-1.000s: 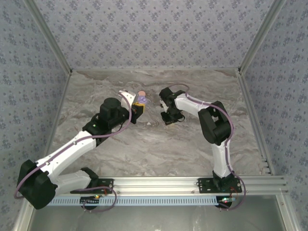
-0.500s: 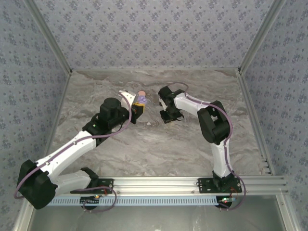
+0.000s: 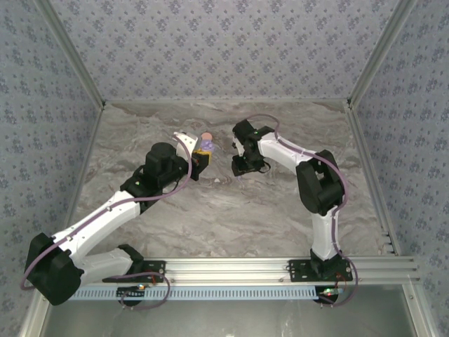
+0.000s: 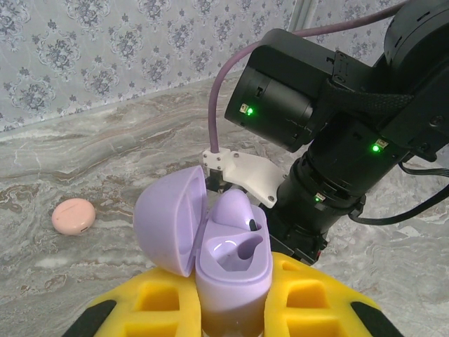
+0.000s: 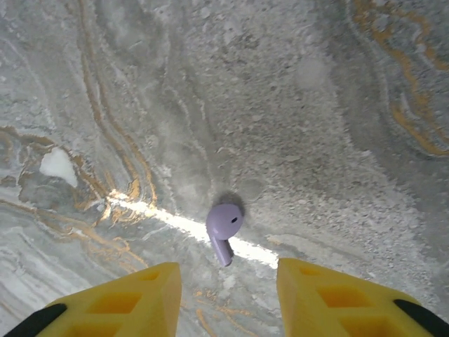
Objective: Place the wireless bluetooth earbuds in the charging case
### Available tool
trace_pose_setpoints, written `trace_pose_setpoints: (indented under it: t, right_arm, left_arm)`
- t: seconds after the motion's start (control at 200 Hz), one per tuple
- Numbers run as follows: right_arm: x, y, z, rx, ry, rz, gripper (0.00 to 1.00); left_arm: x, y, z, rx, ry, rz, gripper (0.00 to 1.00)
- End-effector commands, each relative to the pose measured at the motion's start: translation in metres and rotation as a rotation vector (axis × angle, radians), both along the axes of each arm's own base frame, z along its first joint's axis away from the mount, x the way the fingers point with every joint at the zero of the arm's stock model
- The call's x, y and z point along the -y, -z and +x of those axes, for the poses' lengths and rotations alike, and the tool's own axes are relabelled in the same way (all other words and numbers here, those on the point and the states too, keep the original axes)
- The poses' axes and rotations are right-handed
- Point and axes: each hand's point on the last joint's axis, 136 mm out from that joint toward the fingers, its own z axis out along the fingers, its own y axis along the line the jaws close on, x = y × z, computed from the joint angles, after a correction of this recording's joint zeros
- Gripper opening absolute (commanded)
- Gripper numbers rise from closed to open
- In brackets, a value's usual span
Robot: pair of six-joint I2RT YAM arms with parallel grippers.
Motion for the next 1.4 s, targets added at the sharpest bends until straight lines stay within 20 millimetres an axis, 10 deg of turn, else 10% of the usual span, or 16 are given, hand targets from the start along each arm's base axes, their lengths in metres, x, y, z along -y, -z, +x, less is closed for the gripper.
trace_pose_setpoints:
  t: [0.0, 1.394]
  right_arm:
    - [-0.007, 0.002, -0.006, -0.076, 0.014, 0.028, 0.43]
    - [-0.008, 0.049, -0.001, -0.127, -0.053, -0.188, 0.39]
  left_arm:
    - [0.006, -0.03, 0.0, 0.057, 0.019, -0.049, 0.13]
    - [0.006, -0.03, 0.0, 0.06, 0.019, -0.046, 0.13]
